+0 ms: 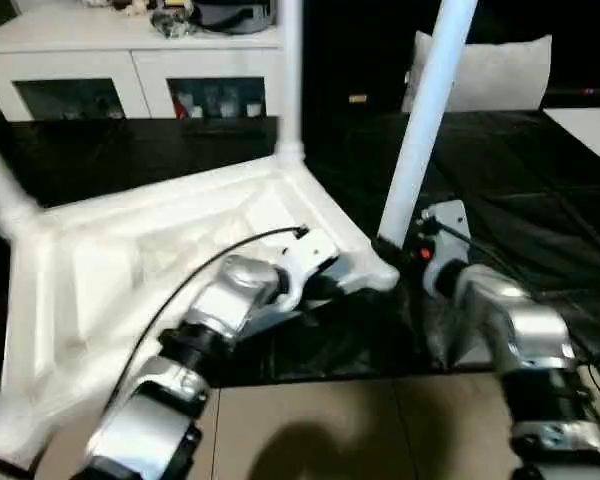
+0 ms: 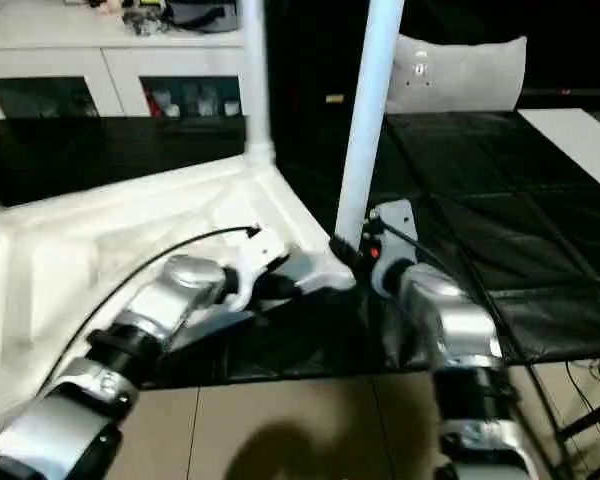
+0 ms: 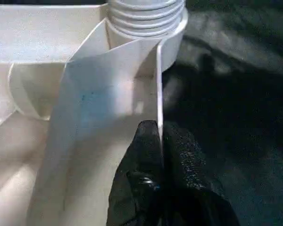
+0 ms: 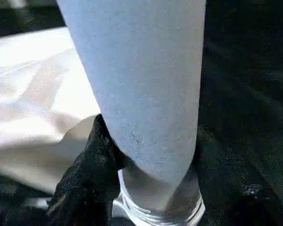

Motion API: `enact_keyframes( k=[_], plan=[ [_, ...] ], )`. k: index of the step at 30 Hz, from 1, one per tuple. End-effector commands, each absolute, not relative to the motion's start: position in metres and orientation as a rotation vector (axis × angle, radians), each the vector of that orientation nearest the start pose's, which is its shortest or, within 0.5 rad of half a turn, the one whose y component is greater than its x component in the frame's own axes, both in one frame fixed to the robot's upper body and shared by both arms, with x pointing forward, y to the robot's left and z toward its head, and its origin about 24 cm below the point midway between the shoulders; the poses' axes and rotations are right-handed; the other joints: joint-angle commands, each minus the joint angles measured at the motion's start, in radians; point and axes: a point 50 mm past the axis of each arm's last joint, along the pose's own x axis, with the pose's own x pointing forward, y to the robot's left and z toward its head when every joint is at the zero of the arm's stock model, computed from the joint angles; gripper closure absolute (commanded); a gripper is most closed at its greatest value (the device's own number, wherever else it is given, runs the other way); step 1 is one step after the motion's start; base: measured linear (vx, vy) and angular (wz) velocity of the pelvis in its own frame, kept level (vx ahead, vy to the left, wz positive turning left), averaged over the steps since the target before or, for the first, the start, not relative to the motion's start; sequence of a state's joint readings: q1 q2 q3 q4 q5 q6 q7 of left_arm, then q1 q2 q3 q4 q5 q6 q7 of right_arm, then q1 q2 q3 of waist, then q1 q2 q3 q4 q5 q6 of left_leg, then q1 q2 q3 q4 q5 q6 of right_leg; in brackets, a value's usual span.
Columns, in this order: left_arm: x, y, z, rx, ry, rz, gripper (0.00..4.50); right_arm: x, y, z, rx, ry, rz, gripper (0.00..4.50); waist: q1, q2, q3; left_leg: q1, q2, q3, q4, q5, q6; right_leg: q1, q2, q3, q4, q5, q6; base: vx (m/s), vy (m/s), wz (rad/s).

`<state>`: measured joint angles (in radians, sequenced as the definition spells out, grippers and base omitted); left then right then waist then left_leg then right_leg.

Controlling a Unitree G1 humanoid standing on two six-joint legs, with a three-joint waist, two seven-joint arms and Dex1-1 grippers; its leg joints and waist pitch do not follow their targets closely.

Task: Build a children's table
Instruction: Rotate leg to tighten

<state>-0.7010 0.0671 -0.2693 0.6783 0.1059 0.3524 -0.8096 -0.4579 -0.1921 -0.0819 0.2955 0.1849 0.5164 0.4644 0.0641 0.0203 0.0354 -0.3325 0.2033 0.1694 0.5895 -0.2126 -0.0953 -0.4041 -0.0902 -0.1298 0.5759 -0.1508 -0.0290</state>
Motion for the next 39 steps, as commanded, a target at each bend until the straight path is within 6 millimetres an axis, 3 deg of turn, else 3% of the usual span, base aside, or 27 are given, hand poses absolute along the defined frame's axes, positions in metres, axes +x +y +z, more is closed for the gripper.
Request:
enact_keyframes(
  k=[1,4,6,8,10,11,15,18,24,29,33,36,37,39],
  plan=[
    [0.337,0.04,0.059,0.294,0.44,-1.066,4.5,0.324,-0.135,0.054,0.152,0.385,0.535,1.82,0.011,-0.012,-0.056,-0.013,0.004,-0.003,-0.064,-0.16,0.067,0.053,-0.057,0.037,-0.105,-0.492,-0.043,0.0,0.0,0.0],
    [0.334,0.038,0.06,0.315,0.428,-1.083,4.5,0.32,-0.132,0.055,0.171,0.375,0.565,1.77,0.015,-0.009,-0.058,-0.018,0.01,-0.005,-0.068,-0.128,0.083,0.061,-0.057,0.044,-0.09,-0.406,-0.072,0.0,0.0,0.0],
    [0.333,0.038,0.059,0.319,0.429,-1.088,4.5,0.319,-0.132,0.056,0.168,0.37,0.567,1.5,0.019,-0.008,-0.059,-0.019,0.015,-0.005,-0.069,-0.108,0.085,0.063,-0.059,0.047,-0.083,-0.358,-0.093,0.0,0.0,0.0],
    [0.332,0.039,0.058,0.332,0.431,-1.093,4.5,0.319,-0.135,0.055,0.156,0.367,0.558,1.31,0.019,-0.002,-0.058,-0.017,0.015,-0.005,-0.07,-0.119,0.081,0.062,-0.059,0.047,-0.083,-0.356,-0.103,0.0,0.0,0.0],
    [0.332,0.041,0.057,0.345,0.43,-1.098,4.5,0.318,-0.139,0.056,0.141,0.356,0.566,1.28,0.021,-0.005,-0.055,-0.014,0.013,-0.003,-0.071,-0.146,0.076,0.062,-0.06,0.047,-0.089,-0.393,-0.096,0.0,0.0,0.0],
    [0.332,0.042,0.057,0.354,0.423,-1.107,4.5,0.317,-0.142,0.056,0.13,0.347,0.572,1.05,0.021,0.0,-0.055,-0.013,0.014,-0.003,-0.071,-0.151,0.075,0.061,-0.061,0.047,-0.09,-0.401,-0.093,0.0,0.0,0.0],
    [0.331,0.049,0.058,0.39,0.392,-1.151,4.5,0.312,-0.156,0.059,0.072,0.321,0.635,0.86,0.028,-0.004,-0.056,-0.015,0.014,-0.004,-0.071,-0.148,0.08,0.063,-0.06,0.048,-0.089,-0.396,-0.082,0.0,0.0,0.0],
    [0.33,0.056,0.056,0.425,0.396,-1.182,4.5,0.306,-0.166,0.061,0.028,0.312,0.702,0.47,0.033,-0.004,-0.056,-0.015,0.018,-0.004,-0.071,-0.137,0.087,0.063,-0.061,0.05,-0.084,-0.362,-0.098,0.0,0.0,0.0],
    [0.32,0.073,0.052,0.489,0.398,-1.36,4.5,0.295,-0.184,0.071,-0.045,0.316,0.881,0.01,0.04,-0.006,-0.054,-0.013,0.021,-0.003,-0.072,-0.151,0.096,0.061,-0.063,0.051,-0.084,-0.385,-0.102,0.0,0.0,0.0],
    [0.313,0.082,0.052,0.522,0.394,-1.491,4.5,0.289,-0.193,0.075,-0.105,0.343,1.009,0.01,0.055,-0.006,-0.056,-0.01,0.026,-0.002,-0.071,-0.14,0.096,0.06,-0.065,0.054,-0.08,-0.374,-0.113,0.0,0.0,0.0],
    [0.308,0.091,0.051,0.58,0.436,-1.605,4.5,0.284,-0.199,0.079,-0.119,0.351,1.146,0.01,0.066,-0.013,-0.055,-0.012,0.027,0.0,-0.07,-0.138,0.097,0.061,-0.066,0.055,-0.075,-0.369,-0.119,0.0,0.0,0.0],
    [0.307,0.093,0.051,0.587,0.44,-1.632,4.5,0.281,-0.199,0.08,-0.104,0.354,1.196,0.18,0.073,-0.011,-0.055,-0.011,0.03,0.001,-0.07,-0.136,0.1,0.06,-0.067,0.056,-0.076,-0.375,-0.118,0.0,0.0,0.0],
    [0.306,0.093,0.052,0.593,0.441,-1.646,4.5,0.279,-0.198,0.081,-0.086,0.363,1.228,0.32,0.076,-0.018,-0.055,-0.01,0.03,0.002,-0.07,-0.132,0.1,0.059,-0.067,0.057,-0.075,-0.373,-0.119,0.0,0.0,0.0],
    [0.304,0.095,0.052,0.61,0.448,-1.688,4.5,0.274,-0.195,0.083,-0.061,0.387,1.309,0.55,0.08,-0.015,-0.055,-0.011,0.03,0.001,-0.07,-0.133,0.101,0.06,-0.066,0.055,-0.074,-0.38,-0.119,0.0,0.0,0.0]
  ],
)
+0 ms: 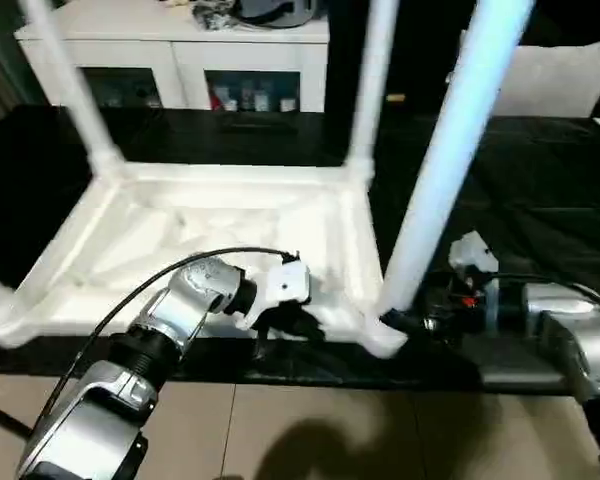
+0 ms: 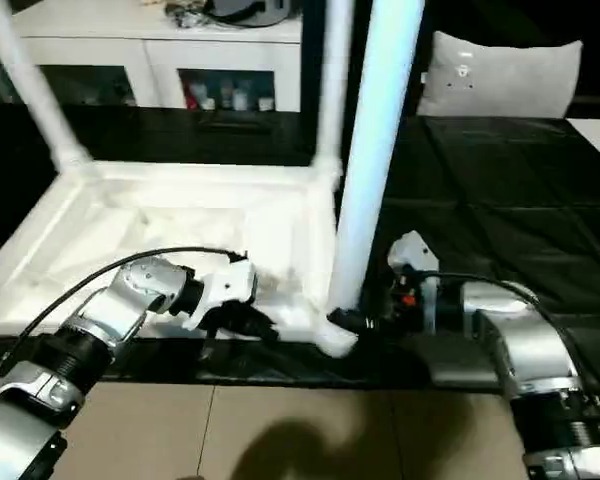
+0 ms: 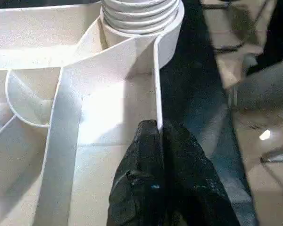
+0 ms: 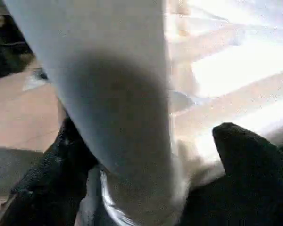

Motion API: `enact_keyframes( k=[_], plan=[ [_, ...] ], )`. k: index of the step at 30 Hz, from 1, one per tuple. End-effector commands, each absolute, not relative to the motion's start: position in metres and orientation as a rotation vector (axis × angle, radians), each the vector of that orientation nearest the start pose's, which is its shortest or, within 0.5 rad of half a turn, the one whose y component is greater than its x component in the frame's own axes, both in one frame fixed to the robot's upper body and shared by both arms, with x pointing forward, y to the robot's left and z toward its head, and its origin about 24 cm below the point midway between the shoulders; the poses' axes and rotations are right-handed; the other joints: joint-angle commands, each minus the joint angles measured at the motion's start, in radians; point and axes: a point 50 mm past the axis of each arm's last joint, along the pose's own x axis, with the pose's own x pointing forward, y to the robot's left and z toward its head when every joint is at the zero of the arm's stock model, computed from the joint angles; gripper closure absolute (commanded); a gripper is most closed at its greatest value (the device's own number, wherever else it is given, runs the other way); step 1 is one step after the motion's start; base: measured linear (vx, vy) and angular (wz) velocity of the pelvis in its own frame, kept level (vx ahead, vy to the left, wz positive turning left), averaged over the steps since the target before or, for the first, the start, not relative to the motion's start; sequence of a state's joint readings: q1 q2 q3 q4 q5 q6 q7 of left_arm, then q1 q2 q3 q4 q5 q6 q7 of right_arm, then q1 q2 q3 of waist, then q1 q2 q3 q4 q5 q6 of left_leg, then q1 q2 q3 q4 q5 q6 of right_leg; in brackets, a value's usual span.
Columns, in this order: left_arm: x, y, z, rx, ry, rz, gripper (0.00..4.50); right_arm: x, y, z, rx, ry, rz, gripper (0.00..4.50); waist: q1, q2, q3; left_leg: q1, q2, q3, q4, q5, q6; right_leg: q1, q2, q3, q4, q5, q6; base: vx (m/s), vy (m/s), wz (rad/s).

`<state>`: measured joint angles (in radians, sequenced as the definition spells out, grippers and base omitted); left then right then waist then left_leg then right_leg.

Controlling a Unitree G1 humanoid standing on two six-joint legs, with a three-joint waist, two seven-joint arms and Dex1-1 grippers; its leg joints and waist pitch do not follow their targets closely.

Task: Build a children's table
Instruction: Rotate leg to tighten

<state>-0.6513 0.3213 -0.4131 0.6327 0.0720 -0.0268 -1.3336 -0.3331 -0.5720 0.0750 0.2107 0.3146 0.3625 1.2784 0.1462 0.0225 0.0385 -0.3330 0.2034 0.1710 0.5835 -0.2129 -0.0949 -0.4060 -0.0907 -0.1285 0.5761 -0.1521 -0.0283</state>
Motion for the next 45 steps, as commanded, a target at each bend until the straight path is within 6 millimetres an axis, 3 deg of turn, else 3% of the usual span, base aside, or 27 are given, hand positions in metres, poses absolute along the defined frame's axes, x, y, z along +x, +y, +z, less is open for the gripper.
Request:
enact_keyframes(
  k=[1,14,20,27,32,33,34,35,36,37,39,43,44,45],
  plan=[
    [0.304,0.095,0.051,0.611,0.45,-1.692,4.5,0.273,-0.195,0.083,-0.061,0.389,1.315,0.55,-0.001,-0.018,-0.058,-0.01,0.03,-0.001,-0.063,-0.132,0.101,0.062,-0.066,0.054,-0.075,-0.379,-0.118,0.0,0.0,0.0],
    [0.299,0.1,0.05,0.616,0.474,-1.762,4.5,0.265,-0.19,0.076,-0.043,0.441,1.41,1.78,0.001,-0.019,-0.06,-0.011,0.029,-0.001,-0.062,-0.119,0.088,0.061,-0.065,0.054,-0.073,-0.376,-0.112,0.0,0.0,0.0],
    [0.299,0.1,0.049,0.607,0.479,-1.77,4.5,0.262,-0.188,0.074,-0.023,0.437,1.417,2.17,0.002,-0.018,-0.061,-0.011,0.028,-0.001,-0.061,-0.114,0.086,0.062,-0.065,0.054,-0.073,-0.373,-0.11,0.0,0.0,0.0],
    [0.302,0.089,0.053,0.456,0.431,-1.688,4.5,0.255,-0.176,0.076,0.087,0.394,1.386,2.39,0.005,-0.016,-0.058,-0.011,0.027,0.0,-0.063,-0.127,0.08,0.061,-0.063,0.052,-0.08,-0.407,-0.094,0.0,0.0,0.0],
    [0.309,0.068,0.057,0.347,0.393,-1.542,4.5,0.276,-0.163,0.067,0.077,0.375,1.09,2.41,-0.01,-0.015,-0.055,-0.007,0.017,-0.002,-0.064,-0.163,0.049,0.057,-0.063,0.045,-0.095,-0.508,-0.052,0.0,0.0,0.0],
    [0.315,0.062,0.057,0.329,0.398,-1.462,4.5,0.291,-0.157,0.064,0.099,0.388,0.923,2.41,-0.027,-0.011,-0.052,-0.014,0.015,-0.007,-0.066,-0.168,0.031,0.059,-0.061,0.039,-0.096,-0.52,-0.043,0.0,0.0,0.0],
    [0.315,0.062,0.057,0.329,0.398,-1.462,4.5,0.291,-0.157,0.064,0.099,0.388,0.923,2.41,-0.027,-0.011,-0.052,-0.014,0.015,-0.007,-0.066,-0.168,0.031,0.059,-0.061,0.039,-0.096,-0.52,-0.043,0.0,0.0,0.0],
    [0.318,0.058,0.054,0.333,0.417,-1.405,4.5,0.301,-0.155,0.059,0.109,0.421,0.787,2.42,-0.044,-0.014,-0.052,-0.018,0.009,-0.008,-0.064,-0.182,0.021,0.061,-0.057,0.032,-0.101,-0.538,-0.029,0.0,0.0,0.0],
    [0.32,0.056,0.053,0.337,0.431,-1.371,4.5,0.306,-0.154,0.057,0.1,0.443,0.698,2.43,-0.059,-0.011,-0.051,-0.014,0.006,-0.008,-0.063,-0.187,0.016,0.057,-0.055,0.032,-0.104,-0.548,-0.022,0.0,0.0,0.0],
    [0.324,0.053,0.051,0.342,0.44,-1.303,4.5,0.313,-0.154,0.054,0.098,0.459,0.596,2.43,-0.07,-0.009,-0.053,-0.015,0.003,-0.01,-0.061,-0.192,0.018,0.061,-0.057,0.029,-0.108,-0.555,-0.017,0.0,0.0,0.0],
    [0.332,0.047,0.049,0.338,0.446,-1.175,4.5,0.323,-0.152,0.053,0.113,0.458,0.454,2.43,-0.088,-0.01,-0.056,-0.011,-0.001,-0.006,-0.055,-0.181,0.028,0.054,-0.055,0.031,-0.109,-0.535,-0.03,0.0,0.0,0.0],
    [0.338,0.04,0.052,0.316,0.438,-1.082,4.5,0.33,-0.148,0.055,0.11,0.413,0.4,2.43,-0.083,-0.015,-0.06,-0.014,0.003,-0.003,-0.056,-0.141,0.064,0.058,-0.054,0.038,-0.101,-0.465,-0.053,0.0,0.0,0.0],
    [0.338,0.039,0.053,0.315,0.437,-1.08,4.5,0.331,-0.146,0.056,0.113,0.399,0.412,2.11,-0.079,-0.015,-0.061,-0.018,0.005,-0.004,-0.058,-0.123,0.074,0.062,-0.055,0.042,-0.094,-0.429,-0.063,0.0,0.0,0.0],
    [0.338,0.038,0.053,0.317,0.436,-1.077,4.5,0.331,-0.144,0.057,0.118,0.387,0.422,2.11,-0.078,-0.014,-0.061,-0.018,0.007,-0.003,-0.059,-0.118,0.078,0.062,-0.056,0.043,-0.092,-0.415,-0.069,0.0,0.0,0.0]
  ],
)
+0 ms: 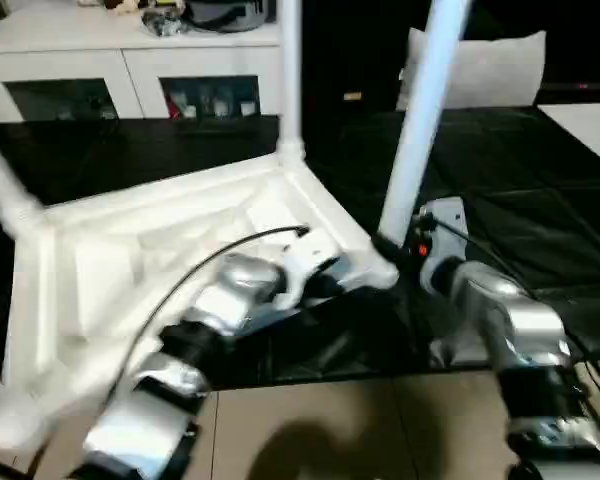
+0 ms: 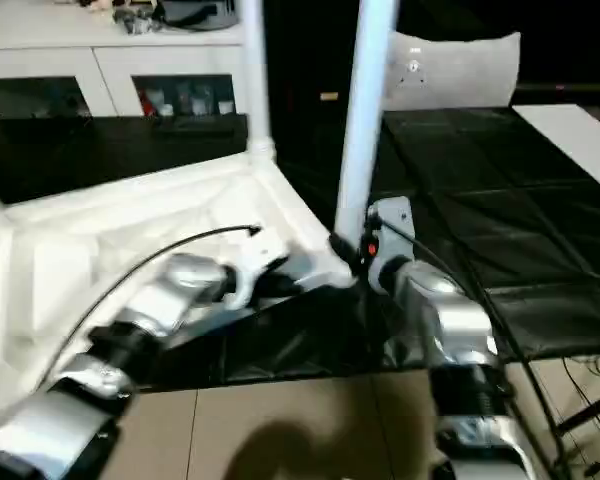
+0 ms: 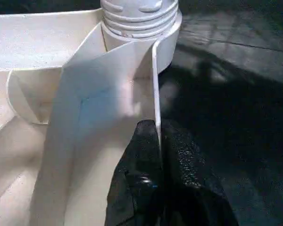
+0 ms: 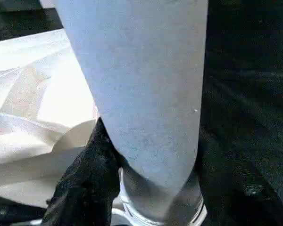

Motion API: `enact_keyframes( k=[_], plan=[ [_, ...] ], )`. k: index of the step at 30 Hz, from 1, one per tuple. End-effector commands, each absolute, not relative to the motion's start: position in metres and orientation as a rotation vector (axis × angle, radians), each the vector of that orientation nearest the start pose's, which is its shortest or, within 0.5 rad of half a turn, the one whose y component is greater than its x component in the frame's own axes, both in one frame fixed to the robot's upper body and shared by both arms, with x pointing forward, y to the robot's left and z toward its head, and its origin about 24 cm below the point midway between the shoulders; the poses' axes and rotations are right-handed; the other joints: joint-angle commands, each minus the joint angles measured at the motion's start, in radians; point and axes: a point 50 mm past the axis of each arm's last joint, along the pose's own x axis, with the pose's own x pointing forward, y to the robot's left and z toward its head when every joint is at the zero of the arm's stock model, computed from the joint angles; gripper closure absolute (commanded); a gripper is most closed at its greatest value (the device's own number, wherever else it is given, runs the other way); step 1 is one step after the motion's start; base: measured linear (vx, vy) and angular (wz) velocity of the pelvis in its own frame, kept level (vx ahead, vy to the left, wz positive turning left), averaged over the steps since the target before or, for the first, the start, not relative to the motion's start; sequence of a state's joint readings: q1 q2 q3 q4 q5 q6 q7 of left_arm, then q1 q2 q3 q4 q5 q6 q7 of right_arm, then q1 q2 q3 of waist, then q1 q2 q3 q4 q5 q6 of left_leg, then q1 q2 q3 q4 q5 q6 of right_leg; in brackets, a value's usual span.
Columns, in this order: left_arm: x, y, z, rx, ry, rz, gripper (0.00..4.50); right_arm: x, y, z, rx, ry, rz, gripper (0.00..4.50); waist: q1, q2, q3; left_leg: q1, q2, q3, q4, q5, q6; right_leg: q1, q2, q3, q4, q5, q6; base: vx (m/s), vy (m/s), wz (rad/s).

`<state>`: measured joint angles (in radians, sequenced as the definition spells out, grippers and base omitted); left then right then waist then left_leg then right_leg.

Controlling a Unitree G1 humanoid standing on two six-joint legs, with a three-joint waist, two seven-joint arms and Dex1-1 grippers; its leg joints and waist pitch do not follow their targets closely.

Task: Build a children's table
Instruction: Rotate leg to tighten

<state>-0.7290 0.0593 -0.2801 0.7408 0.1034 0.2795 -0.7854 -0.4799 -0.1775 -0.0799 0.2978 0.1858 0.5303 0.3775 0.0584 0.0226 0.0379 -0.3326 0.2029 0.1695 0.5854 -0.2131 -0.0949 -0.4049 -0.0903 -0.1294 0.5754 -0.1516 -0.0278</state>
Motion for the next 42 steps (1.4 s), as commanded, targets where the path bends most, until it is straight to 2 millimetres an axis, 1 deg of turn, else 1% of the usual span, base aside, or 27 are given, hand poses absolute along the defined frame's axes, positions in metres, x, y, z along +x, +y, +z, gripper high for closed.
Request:
enact_keyframes(
  k=[1,4,5,7,8,9,10,11,12,13,16,20,21,23,24,27,28,30,31,33,34,35,36,37,38,41,42],
  plan=[
    [0.338,0.037,0.054,0.332,0.434,-1.074,4.5,0.331,-0.139,0.06,0.141,0.359,0.443,1.79,0.011,-0.015,-0.061,-0.019,0.008,-0.002,-0.061,-0.112,0.081,0.061,-0.056,0.045,-0.089,-0.401,-0.074,0.0,0.0,0.0],
    [0.337,0.04,0.053,0.364,0.432,-1.086,4.5,0.329,-0.135,0.064,0.179,0.324,0.482,1.56,0.012,-0.011,-0.062,-0.02,0.015,-0.004,-0.063,-0.087,0.093,0.064,-0.058,0.049,-0.077,-0.323,-0.113,0.0,0.0,0.0],
    [0.337,0.042,0.052,0.374,0.429,-1.095,4.5,0.328,-0.135,0.066,0.179,0.31,0.494,1.44,0.012,-0.001,-0.06,-0.017,0.015,-0.003,-0.064,-0.102,0.091,0.063,-0.058,0.049,-0.08,-0.328,-0.117,0.0,0.0,0.0],
    [0.336,0.043,0.052,0.377,0.43,-1.099,4.5,0.328,-0.135,0.067,0.176,0.299,0.501,1.23,0.01,-0.006,-0.06,-0.016,0.014,-0.002,-0.064,-0.116,0.087,0.065,-0.058,0.049,-0.081,-0.334,-0.119,0.0,0.0,0.0],
    [0.337,0.046,0.051,0.384,0.428,-1.102,4.5,0.326,-0.136,0.068,0.168,0.284,0.513,1.23,0.011,0.0,-0.059,-0.015,0.014,-0.003,-0.065,-0.123,0.084,0.065,-0.059,0.05,-0.081,-0.342,-0.121,0.0,0.0,0.0],
    [0.337,0.048,0.051,0.387,0.427,-1.102,4.5,0.325,-0.137,0.068,0.164,0.278,0.521,1.11,0.011,-0.004,-0.059,-0.015,0.014,-0.002,-0.064,-0.128,0.082,0.066,-0.058,0.05,-0.083,-0.347,-0.118,0.0,0.0,0.0],
    [0.337,0.049,0.051,0.389,0.428,-1.102,4.5,0.324,-0.138,0.068,0.159,0.273,0.529,0.91,0.012,-0.003,-0.059,-0.016,0.014,-0.002,-0.065,-0.129,0.082,0.066,-0.059,0.05,-0.083,-0.349,-0.117,0.0,0.0,0.0],
    [0.337,0.051,0.051,0.394,0.428,-1.102,4.5,0.323,-0.14,0.068,0.152,0.268,0.542,0.91,0.012,-0.003,-0.059,-0.015,0.014,-0.002,-0.064,-0.127,0.083,0.066,-0.059,0.05,-0.082,-0.348,-0.116,0.0,0.0,0.0],
    [0.336,0.059,0.05,0.428,0.409,-1.143,4.5,0.318,-0.146,0.069,0.129,0.257,0.582,0.77,0.014,0.0,-0.058,-0.016,0.014,-0.003,-0.065,-0.128,0.086,0.067,-0.059,0.05,-0.083,-0.349,-0.115,0.0,0.0,0.0],
    [0.336,0.06,0.05,0.432,0.408,-1.15,4.5,0.317,-0.147,0.069,0.126,0.256,0.587,0.66,0.015,-0.001,-0.058,-0.016,0.014,-0.003,-0.065,-0.131,0.089,0.067,-0.059,0.05,-0.085,-0.353,-0.112,0.0,0.0,0.0],
    [0.335,0.073,0.047,0.486,0.404,-1.184,4.5,0.308,-0.158,0.067,0.074,0.266,0.663,0.66,0.017,-0.002,-0.058,-0.016,0.017,-0.004,-0.067,-0.136,0.091,0.067,-0.059,0.051,-0.081,-0.343,-0.114,0.0,0.0,0.0],
    [0.332,0.083,0.046,0.523,0.417,-1.245,4.5,0.302,-0.167,0.068,0.023,0.278,0.742,0.28,0.023,-0.003,-0.057,-0.014,0.018,-0.003,-0.066,-0.146,0.087,0.065,-0.06,0.052,-0.083,-0.366,-0.11,0.0,0.0,0.0],
    [0.331,0.087,0.045,0.54,0.422,-1.269,4.5,0.3,-0.171,0.07,0.006,0.28,0.768,0.28,0.025,-0.005,-0.057,-0.014,0.019,-0.003,-0.066,-0.146,0.088,0.066,-0.061,0.052,-0.083,-0.368,-0.109,0.0,0.0,0.0],
    [0.329,0.092,0.045,0.568,0.428,-1.302,4.5,0.298,-0.177,0.073,-0.016,0.279,0.808,0.28,0.031,-0.004,-0.058,-0.014,0.02,-0.004,-0.066,-0.143,0.091,0.066,-0.062,0.053,-0.08,-0.358,-0.112,0.0,0.0,0.0],
    [0.329,0.094,0.044,0.579,0.437,-1.315,4.5,0.297,-0.179,0.074,-0.03,0.28,0.831,0.28,0.033,-0.007,-0.058,-0.014,0.021,-0.002,-0.066,-0.136,0.089,0.065,-0.062,0.055,-0.078,-0.345,-0.117,0.0,0.0,0.0],
    [0.325,0.102,0.044,0.62,0.453,-1.413,4.5,0.29,-0.185,0.079,-0.11,0.308,0.97,0.28,0.041,-0.01,-0.057,-0.015,0.021,-0.001,-0.065,-0.134,0.097,0.067,-0.063,0.054,-0.078,-0.354,-0.114,0.0,0.0,0.0],
    [0.324,0.103,0.044,0.629,0.455,-1.435,4.5,0.289,-0.186,0.08,-0.117,0.316,1.003,0.28,0.042,-0.009,-0.058,-0.015,0.021,-0.002,-0.064,-0.132,0.099,0.068,-0.062,0.054,-0.076,-0.351,-0.115,0.0,0.0,0.0],
    [0.322,0.106,0.044,0.664,0.472,-1.481,4.5,0.285,-0.189,0.082,-0.132,0.331,1.074,0.28,0.044,-0.01,-0.058,-0.015,0.024,-0.001,-0.064,-0.129,0.103,0.066,-0.063,0.055,-0.074,-0.342,-0.118,0.0,0.0,0.0],
    [0.32,0.108,0.045,0.687,0.48,-1.519,4.5,0.283,-0.19,0.083,-0.146,0.343,1.124,0.28,0.05,-0.011,-0.057,-0.014,0.024,0.0,-0.063,-0.132,0.107,0.065,-0.063,0.054,-0.074,-0.349,-0.121,0.0,0.0,0.0],
    [0.318,0.108,0.045,0.701,0.483,-1.558,4.5,0.281,-0.191,0.084,-0.145,0.354,1.163,0.54,0.054,-0.011,-0.057,-0.014,0.026,0.0,-0.063,-0.13,0.104,0.064,-0.064,0.055,-0.074,-0.357,-0.122,0.0,0.0,0.0],
    [0.318,0.108,0.045,0.702,0.483,-1.562,4.5,0.281,-0.191,0.084,-0.145,0.355,1.167,0.54,0.058,-0.01,-0.058,-0.012,0.027,0.0,-0.063,-0.128,0.1,0.063,-0.064,0.055,-0.074,-0.356,-0.126,0.0,0.0,0.0],
    [0.316,0.109,0.047,0.714,0.479,-1.606,4.5,0.28,-0.192,0.084,-0.136,0.364,1.204,0.74,0.062,-0.01,-0.058,-0.011,0.028,0.0,-0.063,-0.129,0.099,0.062,-0.065,0.055,-0.072,-0.354,-0.129,0.0,0.0,0.0],
    [0.316,0.109,0.047,0.714,0.479,-1.608,4.5,0.279,-0.192,0.084,-0.136,0.365,1.206,0.74,0.062,-0.01,-0.058,-0.011,0.028,0.0,-0.063,-0.129,0.099,0.062,-0.065,0.055,-0.072,-0.354,-0.129,0.0,0.0,0.0],
    [0.314,0.108,0.048,0.723,0.474,-1.641,4.5,0.279,-0.192,0.085,-0.13,0.365,1.233,0.95,0.066,-0.013,-0.058,-0.012,0.028,0.0,-0.064,-0.13,0.097,0.062,-0.065,0.055,-0.072,-0.358,-0.129,0.0,0.0,0.0],
    [0.314,0.108,0.048,0.724,0.472,-1.645,4.5,0.279,-0.192,0.085,-0.131,0.364,1.237,0.95,0.067,-0.013,-0.058,-0.011,0.028,0.001,-0.063,-0.131,0.097,0.062,-0.066,0.056,-0.072,-0.361,-0.128,0.0,0.0,0.0],
    [0.312,0.106,0.049,0.724,0.467,-1.687,4.5,0.277,-0.189,0.084,-0.122,0.367,1.274,1.3,0.072,-0.016,-0.058,-0.011,0.029,0.001,-0.063,-0.128,0.093,0.062,-0.067,0.056,-0.073,-0.373,-0.123,0.0,0.0,0.0],
    [0.311,0.106,0.049,0.725,0.468,-1.698,4.5,0.276,-0.186,0.082,-0.109,0.374,1.288,1.4,0.076,-0.014,-0.059,-0.011,0.029,0.001,-0.063,-0.124,0.092,0.061,-0.067,0.056,-0.072,-0.372,-0.121,0.0,0.0,0.0]
  ],
)
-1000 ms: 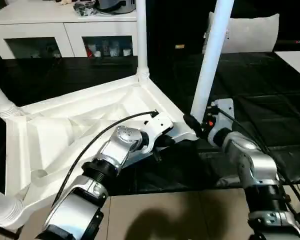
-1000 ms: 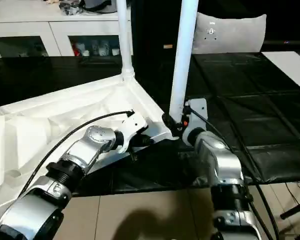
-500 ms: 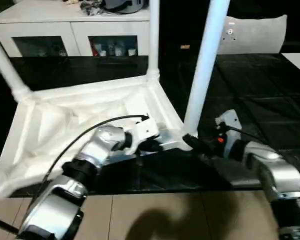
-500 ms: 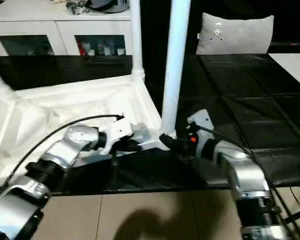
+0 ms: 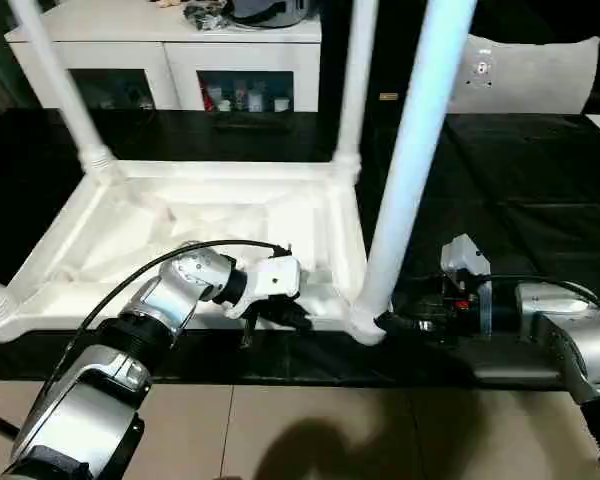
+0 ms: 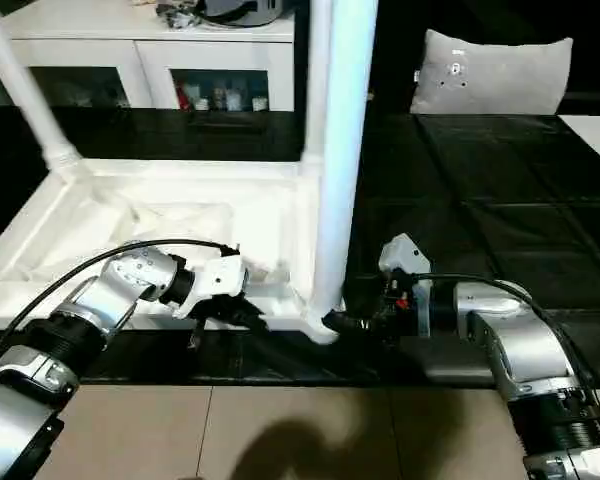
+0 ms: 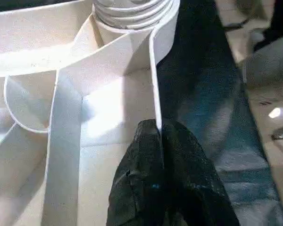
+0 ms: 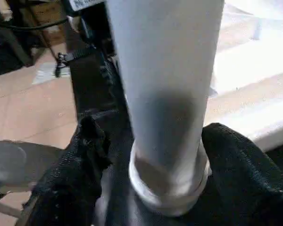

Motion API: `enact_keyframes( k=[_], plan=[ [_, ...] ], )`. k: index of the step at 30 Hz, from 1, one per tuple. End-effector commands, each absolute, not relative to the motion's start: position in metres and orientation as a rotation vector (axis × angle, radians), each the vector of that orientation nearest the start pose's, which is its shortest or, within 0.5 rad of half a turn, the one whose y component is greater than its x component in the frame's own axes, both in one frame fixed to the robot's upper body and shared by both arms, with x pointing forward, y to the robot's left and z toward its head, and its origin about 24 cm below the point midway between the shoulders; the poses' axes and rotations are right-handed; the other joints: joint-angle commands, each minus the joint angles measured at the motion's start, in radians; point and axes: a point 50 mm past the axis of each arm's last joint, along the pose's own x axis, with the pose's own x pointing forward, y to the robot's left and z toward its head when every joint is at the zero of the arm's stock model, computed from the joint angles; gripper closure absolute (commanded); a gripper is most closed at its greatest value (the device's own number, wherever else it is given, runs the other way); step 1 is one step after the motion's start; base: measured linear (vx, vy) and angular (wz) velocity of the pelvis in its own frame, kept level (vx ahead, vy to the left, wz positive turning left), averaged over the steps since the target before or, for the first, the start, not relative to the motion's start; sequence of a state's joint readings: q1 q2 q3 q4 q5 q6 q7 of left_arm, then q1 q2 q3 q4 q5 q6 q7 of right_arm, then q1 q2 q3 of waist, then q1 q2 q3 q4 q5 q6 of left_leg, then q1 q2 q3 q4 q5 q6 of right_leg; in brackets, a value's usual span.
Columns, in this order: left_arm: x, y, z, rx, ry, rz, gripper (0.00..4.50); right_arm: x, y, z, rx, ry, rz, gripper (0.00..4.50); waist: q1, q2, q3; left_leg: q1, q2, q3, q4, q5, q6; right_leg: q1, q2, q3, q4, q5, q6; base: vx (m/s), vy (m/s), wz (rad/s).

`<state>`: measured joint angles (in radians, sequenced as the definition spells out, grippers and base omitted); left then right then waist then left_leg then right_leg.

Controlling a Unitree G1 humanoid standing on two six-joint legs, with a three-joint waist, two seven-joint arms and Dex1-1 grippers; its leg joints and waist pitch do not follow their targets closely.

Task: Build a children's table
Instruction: Rotate leg to tighten

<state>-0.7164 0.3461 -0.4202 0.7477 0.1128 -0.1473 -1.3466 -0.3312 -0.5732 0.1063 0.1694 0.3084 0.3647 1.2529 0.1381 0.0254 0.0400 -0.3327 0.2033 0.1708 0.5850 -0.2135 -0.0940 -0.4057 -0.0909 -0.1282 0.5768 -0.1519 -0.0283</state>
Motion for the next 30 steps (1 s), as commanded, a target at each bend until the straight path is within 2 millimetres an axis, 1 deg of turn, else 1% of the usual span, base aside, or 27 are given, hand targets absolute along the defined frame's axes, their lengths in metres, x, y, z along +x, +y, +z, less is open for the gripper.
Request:
enact_keyframes(
  k=[1,3,4,6,7,8,10,11,13,15,16,17,20,21,22,23,24,25,26,27,28,29,30],
  plan=[
    [0.31,0.106,0.049,0.725,0.467,-1.702,4.5,0.276,-0.186,0.081,-0.103,0.377,1.295,1.47,-0.001,-0.016,-0.061,-0.009,0.03,0.0,-0.063,-0.12,0.089,0.061,-0.067,0.056,-0.073,-0.368,-0.121,0.0,0.0,0.0],
    [0.309,0.106,0.049,0.723,0.466,-1.714,4.5,0.275,-0.183,0.078,-0.091,0.384,1.308,1.54,0.003,-0.016,-0.062,-0.009,0.03,0.0,-0.063,-0.116,0.084,0.061,-0.066,0.056,-0.071,-0.361,-0.122,0.0,0.0,0.0],
    [0.309,0.106,0.049,0.723,0.465,-1.715,4.5,0.275,-0.182,0.078,-0.088,0.386,1.309,1.75,0.004,-0.016,-0.062,-0.01,0.03,0.0,-0.064,-0.116,0.083,0.061,-0.066,0.056,-0.071,-0.357,-0.122,0.0,0.0,0.0],
    [0.309,0.106,0.048,0.718,0.466,-1.717,4.5,0.275,-0.182,0.077,-0.085,0.389,1.311,1.9,0.005,-0.017,-0.062,-0.011,0.029,0.0,-0.063,-0.116,0.081,0.062,-0.066,0.056,-0.07,-0.354,-0.12,0.0,0.0,0.0],
    [0.308,0.106,0.047,0.714,0.468,-1.72,4.5,0.275,-0.181,0.076,-0.082,0.391,1.316,2.04,0.005,-0.018,-0.062,-0.012,0.028,0.0,-0.063,-0.112,0.08,0.063,-0.066,0.056,-0.069,-0.352,-0.119,0.0,0.0,0.0],
    [0.308,0.106,0.047,0.714,0.468,-1.721,4.5,0.274,-0.181,0.075,-0.08,0.392,1.317,2.04,0.005,-0.019,-0.063,-0.011,0.028,0.0,-0.063,-0.11,0.081,0.063,-0.066,0.056,-0.07,-0.352,-0.118,0.0,0.0,0.0],
    [0.307,0.106,0.046,0.711,0.471,-1.72,4.5,0.273,-0.18,0.074,-0.072,0.395,1.327,2.28,0.006,-0.019,-0.064,-0.012,0.028,0.0,-0.062,-0.105,0.082,0.063,-0.066,0.056,-0.068,-0.347,-0.117,0.0,0.0,0.0],
    [0.307,0.106,0.046,0.707,0.471,-1.719,4.5,0.273,-0.179,0.074,-0.068,0.395,1.331,2.28,0.006,-0.019,-0.063,-0.012,0.028,0.0,-0.062,-0.103,0.083,0.063,-0.066,0.056,-0.068,-0.345,-0.118,0.0,0.0,0.0],
    [0.306,0.106,0.046,0.695,0.47,-1.72,4.5,0.271,-0.178,0.074,-0.058,0.397,1.338,2.41,0.006,-0.024,-0.063,-0.013,0.028,0.0,-0.062,-0.102,0.084,0.063,-0.066,0.055,-0.068,-0.351,-0.115,0.0,0.0,0.0],
    [0.306,0.106,0.046,0.681,0.468,-1.718,4.5,0.269,-0.177,0.073,-0.042,0.399,1.347,2.47,0.006,-0.022,-0.063,-0.013,0.028,0.0,-0.062,-0.101,0.085,0.063,-0.067,0.055,-0.068,-0.357,-0.112,0.0,0.0,0.0],
    [0.307,0.105,0.046,0.656,0.464,-1.7,4.5,0.268,-0.176,0.073,-0.023,0.4,1.35,2.48,0.007,-0.025,-0.063,-0.013,0.028,0.0,-0.062,-0.098,0.086,0.063,-0.067,0.056,-0.068,-0.359,-0.111,0.0,0.0,0.0],
    [0.307,0.105,0.046,0.653,0.463,-1.697,4.5,0.268,-0.175,0.073,-0.021,0.4,1.35,2.5,0.007,-0.026,-0.063,-0.012,0.029,0.001,-0.062,-0.097,0.086,0.062,-0.067,0.056,-0.068,-0.358,-0.111,0.0,0.0,0.0],
    [0.31,0.102,0.047,0.604,0.453,-1.64,4.5,0.267,-0.172,0.071,-0.01,0.4,1.326,2.53,0.006,-0.025,-0.061,-0.012,0.028,0.001,-0.063,-0.102,0.083,0.062,-0.067,0.055,-0.07,-0.37,-0.11,0.0,0.0,0.0],
    [0.313,0.099,0.047,0.568,0.457,-1.59,4.5,0.271,-0.168,0.069,-0.008,0.401,1.261,2.53,0.005,-0.022,-0.061,-0.012,0.027,0.001,-0.064,-0.103,0.078,0.06,-0.066,0.056,-0.07,-0.376,-0.107,0.0,0.0,0.0],
    [0.315,0.098,0.048,0.543,0.461,-1.556,4.5,0.274,-0.165,0.068,-0.006,0.403,1.214,2.53,0.002,-0.024,-0.058,-0.012,0.025,0.001,-0.065,-0.115,0.07,0.06,-0.066,0.053,-0.077,-0.406,-0.097,0.0,0.0,0.0],
    [0.318,0.095,0.048,0.515,0.459,-1.516,4.5,0.28,-0.161,0.066,0.005,0.405,1.136,2.53,0.0,-0.021,-0.055,-0.01,0.023,0.0,-0.066,-0.129,0.065,0.058,-0.065,0.052,-0.081,-0.433,-0.09,0.0,0.0,0.0],
    [0.321,0.089,0.048,0.46,0.463,-1.44,4.5,0.289,-0.155,0.063,0.019,0.412,1.014,2.53,-0.006,-0.021,-0.053,-0.005,0.02,0.001,-0.066,-0.15,0.047,0.055,-0.065,0.05,-0.088,-0.485,-0.074,0.0,0.0,0.0],
    [0.323,0.086,0.047,0.435,0.466,-1.406,4.5,0.293,-0.153,0.062,0.025,0.415,0.963,2.54,-0.013,-0.022,-0.052,-0.008,0.014,-0.003,-0.066,-0.16,0.03,0.057,-0.065,0.042,-0.094,-0.533,-0.053,0.0,0.0,0.0],
    [0.324,0.081,0.048,0.411,0.464,-1.365,4.5,0.299,-0.15,0.06,0.041,0.427,0.885,2.54,-0.019,-0.023,-0.051,-0.008,0.012,-0.003,-0.066,-0.17,0.025,0.057,-0.064,0.039,-0.099,-0.557,-0.038,0.0,0.0,0.0],
    [0.326,0.078,0.048,0.397,0.461,-1.34,4.5,0.303,-0.149,0.059,0.053,0.436,0.835,2.54,-0.031,-0.023,-0.05,-0.005,0.01,-0.003,-0.064,-0.181,0.021,0.054,-0.062,0.038,-0.105,-0.58,-0.023,0.0,0.0,0.0],
    [0.33,0.07,0.049,0.36,0.457,-1.258,4.5,0.314,-0.147,0.057,0.063,0.439,0.694,2.54,-0.042,-0.023,-0.049,-0.005,0.009,-0.006,-0.064,-0.194,0.017,0.052,-0.062,0.033,-0.107,-0.593,-0.021,0.0,0.0,0.0],
    [0.331,0.068,0.05,0.352,0.454,-1.234,4.5,0.317,-0.147,0.056,0.064,0.437,0.658,2.54,-0.049,-0.021,-0.049,-0.006,0.009,-0.008,-0.064,-0.202,0.015,0.052,-0.063,0.031,-0.11,-0.598,-0.021,0.0,0.0,0.0],
    [0.333,0.065,0.05,0.339,0.454,-1.202,4.5,0.319,-0.146,0.055,0.069,0.436,0.625,2.54,-0.058,-0.024,-0.051,-0.007,0.008,-0.009,-0.062,-0.212,0.019,0.053,-0.063,0.028,-0.114,-0.6,-0.013,0.0,0.0,0.0]
  ],
)
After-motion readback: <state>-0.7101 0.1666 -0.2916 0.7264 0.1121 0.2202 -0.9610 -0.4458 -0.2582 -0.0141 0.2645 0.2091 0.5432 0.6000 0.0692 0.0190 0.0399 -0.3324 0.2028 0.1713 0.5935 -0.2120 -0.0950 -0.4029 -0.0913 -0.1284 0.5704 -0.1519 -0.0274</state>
